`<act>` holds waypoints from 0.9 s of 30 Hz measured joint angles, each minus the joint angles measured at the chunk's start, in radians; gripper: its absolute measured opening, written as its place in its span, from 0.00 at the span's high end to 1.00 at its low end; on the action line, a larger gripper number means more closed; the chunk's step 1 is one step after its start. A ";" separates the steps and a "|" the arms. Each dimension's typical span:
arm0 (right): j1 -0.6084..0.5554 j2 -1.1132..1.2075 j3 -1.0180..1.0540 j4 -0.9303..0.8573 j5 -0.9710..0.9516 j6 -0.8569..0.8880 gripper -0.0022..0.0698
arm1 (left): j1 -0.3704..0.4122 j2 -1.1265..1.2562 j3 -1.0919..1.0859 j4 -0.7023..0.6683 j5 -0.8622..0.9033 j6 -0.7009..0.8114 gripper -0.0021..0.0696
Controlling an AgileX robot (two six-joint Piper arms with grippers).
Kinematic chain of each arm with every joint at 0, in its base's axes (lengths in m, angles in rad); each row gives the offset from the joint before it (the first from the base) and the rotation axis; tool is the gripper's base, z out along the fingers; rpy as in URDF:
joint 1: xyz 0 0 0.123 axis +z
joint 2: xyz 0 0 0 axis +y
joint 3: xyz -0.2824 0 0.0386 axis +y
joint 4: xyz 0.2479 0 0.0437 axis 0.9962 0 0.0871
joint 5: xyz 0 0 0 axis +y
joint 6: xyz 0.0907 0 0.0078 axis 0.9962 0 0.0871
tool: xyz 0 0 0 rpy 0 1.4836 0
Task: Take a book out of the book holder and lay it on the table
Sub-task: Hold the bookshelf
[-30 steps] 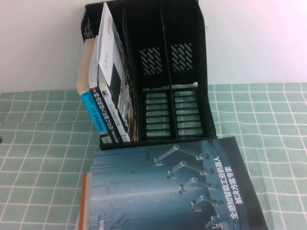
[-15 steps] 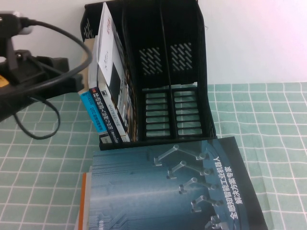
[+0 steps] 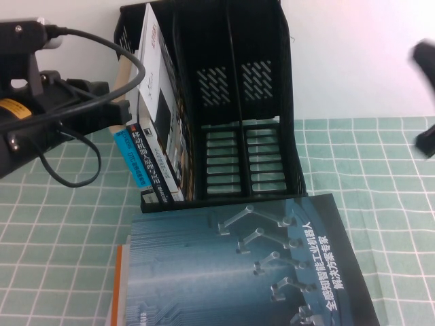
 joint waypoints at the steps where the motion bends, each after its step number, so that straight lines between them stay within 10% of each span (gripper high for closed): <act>1: 0.044 0.013 -0.002 -0.002 0.017 -0.003 0.97 | 0.000 0.000 0.000 -0.002 -0.001 0.000 0.97; 19: 0.681 0.233 -0.096 0.523 0.212 -0.320 0.96 | -0.002 0.016 0.000 -0.008 0.008 -0.013 0.97; 27: 0.726 0.422 -0.248 0.540 0.161 -0.312 0.58 | -0.046 0.079 -0.038 -0.008 0.039 -0.023 0.97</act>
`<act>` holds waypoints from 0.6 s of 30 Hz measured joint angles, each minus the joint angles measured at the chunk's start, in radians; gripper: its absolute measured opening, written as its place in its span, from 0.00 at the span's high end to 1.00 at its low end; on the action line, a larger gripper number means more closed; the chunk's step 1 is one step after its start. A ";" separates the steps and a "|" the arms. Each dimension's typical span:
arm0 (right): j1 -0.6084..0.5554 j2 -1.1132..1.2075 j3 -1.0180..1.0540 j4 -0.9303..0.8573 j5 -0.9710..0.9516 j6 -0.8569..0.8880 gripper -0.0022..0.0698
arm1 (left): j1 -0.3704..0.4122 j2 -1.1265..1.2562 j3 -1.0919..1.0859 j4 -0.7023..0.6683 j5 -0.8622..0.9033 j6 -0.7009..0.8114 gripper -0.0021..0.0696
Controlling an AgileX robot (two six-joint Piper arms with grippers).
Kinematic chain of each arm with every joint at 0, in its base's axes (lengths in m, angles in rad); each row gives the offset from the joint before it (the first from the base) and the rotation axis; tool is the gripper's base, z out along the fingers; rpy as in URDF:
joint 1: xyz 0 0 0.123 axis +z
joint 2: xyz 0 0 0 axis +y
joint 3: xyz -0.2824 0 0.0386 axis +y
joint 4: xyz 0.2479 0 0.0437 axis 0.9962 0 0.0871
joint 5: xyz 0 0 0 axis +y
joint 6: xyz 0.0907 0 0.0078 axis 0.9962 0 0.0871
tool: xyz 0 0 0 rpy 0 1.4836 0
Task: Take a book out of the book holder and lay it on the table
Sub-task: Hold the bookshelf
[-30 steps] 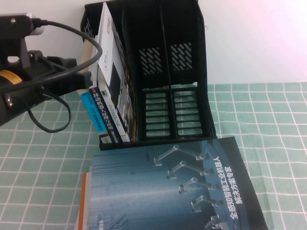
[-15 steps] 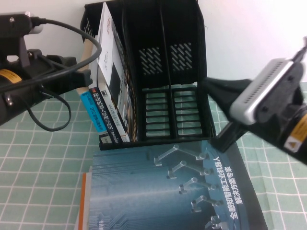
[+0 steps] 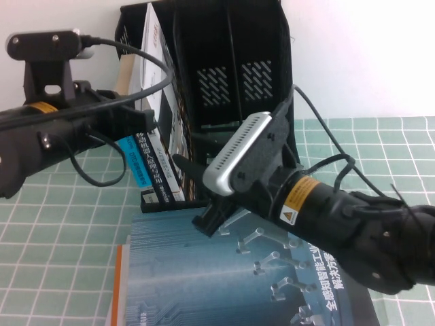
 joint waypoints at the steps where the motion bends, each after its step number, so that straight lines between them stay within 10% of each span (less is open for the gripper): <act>1: 0.000 0.015 -0.011 0.008 0.000 0.000 0.53 | -0.004 0.003 -0.004 -0.002 0.001 0.000 0.97; 18: 0.000 0.089 -0.042 0.141 0.004 0.002 0.42 | -0.024 0.010 -0.104 -0.014 0.061 -0.021 0.97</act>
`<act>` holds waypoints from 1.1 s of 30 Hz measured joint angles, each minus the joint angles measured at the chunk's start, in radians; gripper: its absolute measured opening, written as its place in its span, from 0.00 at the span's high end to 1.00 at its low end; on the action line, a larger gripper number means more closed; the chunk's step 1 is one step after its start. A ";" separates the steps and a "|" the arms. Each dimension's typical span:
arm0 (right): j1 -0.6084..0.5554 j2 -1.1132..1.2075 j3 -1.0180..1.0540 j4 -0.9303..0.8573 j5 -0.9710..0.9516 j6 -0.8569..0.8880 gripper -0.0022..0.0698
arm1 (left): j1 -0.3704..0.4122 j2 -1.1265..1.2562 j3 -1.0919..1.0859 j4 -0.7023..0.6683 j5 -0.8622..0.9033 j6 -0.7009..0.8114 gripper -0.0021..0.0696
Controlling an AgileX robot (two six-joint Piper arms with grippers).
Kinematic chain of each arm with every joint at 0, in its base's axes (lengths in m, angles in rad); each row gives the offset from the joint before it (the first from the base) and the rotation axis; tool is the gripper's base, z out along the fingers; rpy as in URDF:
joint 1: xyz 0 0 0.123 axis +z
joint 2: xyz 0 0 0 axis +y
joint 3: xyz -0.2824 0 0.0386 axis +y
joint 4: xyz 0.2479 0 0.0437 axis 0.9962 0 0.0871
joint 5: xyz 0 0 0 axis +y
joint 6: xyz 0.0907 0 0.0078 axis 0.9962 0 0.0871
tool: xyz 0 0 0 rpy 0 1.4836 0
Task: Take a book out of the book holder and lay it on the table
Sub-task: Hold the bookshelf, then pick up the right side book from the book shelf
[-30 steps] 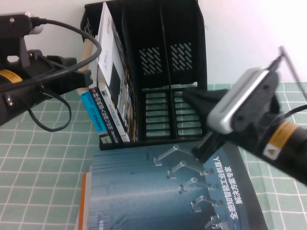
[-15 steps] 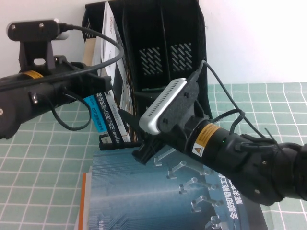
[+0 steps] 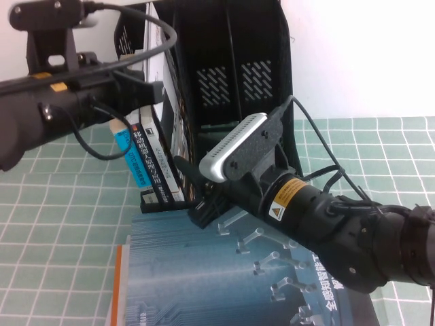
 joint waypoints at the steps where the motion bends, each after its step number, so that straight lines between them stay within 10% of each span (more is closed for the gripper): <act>1: 0.000 0.003 0.000 0.005 -0.010 0.000 0.42 | 0.000 0.000 -0.004 -0.004 0.000 0.000 0.97; 22: 0.000 0.155 -0.148 0.144 -0.040 -0.069 0.43 | -0.075 0.069 -0.009 -0.086 -0.011 0.000 0.97; 28: 0.000 0.196 -0.159 0.163 -0.042 -0.143 0.83 | -0.077 0.069 -0.009 -0.086 -0.032 0.004 0.97; 33: 0.005 0.198 -0.159 0.208 -0.099 -0.180 0.92 | -0.077 0.067 -0.009 -0.086 -0.032 0.015 0.97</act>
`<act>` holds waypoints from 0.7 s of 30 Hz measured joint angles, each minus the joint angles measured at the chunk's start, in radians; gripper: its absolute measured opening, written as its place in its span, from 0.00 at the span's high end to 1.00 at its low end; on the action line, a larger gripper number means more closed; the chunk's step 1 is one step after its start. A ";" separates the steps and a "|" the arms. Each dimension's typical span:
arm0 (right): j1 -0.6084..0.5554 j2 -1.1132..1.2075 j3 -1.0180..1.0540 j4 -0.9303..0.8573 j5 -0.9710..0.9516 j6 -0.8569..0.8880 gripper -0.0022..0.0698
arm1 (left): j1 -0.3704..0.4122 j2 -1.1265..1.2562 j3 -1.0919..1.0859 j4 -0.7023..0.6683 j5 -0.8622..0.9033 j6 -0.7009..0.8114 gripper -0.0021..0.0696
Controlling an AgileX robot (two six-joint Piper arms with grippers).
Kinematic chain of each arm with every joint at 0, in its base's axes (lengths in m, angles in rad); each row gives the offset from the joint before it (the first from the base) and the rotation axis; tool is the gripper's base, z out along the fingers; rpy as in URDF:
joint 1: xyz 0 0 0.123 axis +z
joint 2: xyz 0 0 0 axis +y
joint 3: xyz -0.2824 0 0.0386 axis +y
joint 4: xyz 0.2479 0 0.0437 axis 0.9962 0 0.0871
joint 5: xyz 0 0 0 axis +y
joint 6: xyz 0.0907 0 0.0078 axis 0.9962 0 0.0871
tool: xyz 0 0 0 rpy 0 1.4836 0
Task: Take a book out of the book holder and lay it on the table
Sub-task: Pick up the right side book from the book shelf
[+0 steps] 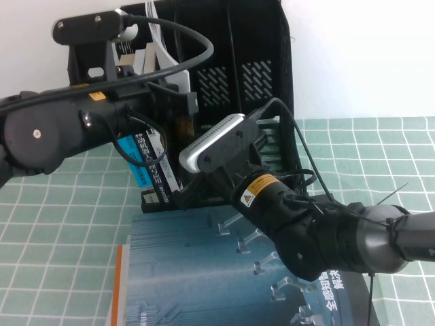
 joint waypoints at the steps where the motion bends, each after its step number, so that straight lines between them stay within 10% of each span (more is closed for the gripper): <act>1: 0.002 0.000 0.000 0.015 -0.015 -0.018 0.93 | 0.000 -0.005 0.000 0.000 0.007 0.003 0.97; 13: 0.001 -0.260 0.000 0.064 -0.116 -0.277 0.94 | -0.002 -0.337 -0.057 0.004 0.267 0.081 0.97; 21: 0.000 -0.569 0.000 -0.063 0.303 -0.380 0.95 | -0.002 -0.651 -0.072 0.019 0.323 0.092 0.97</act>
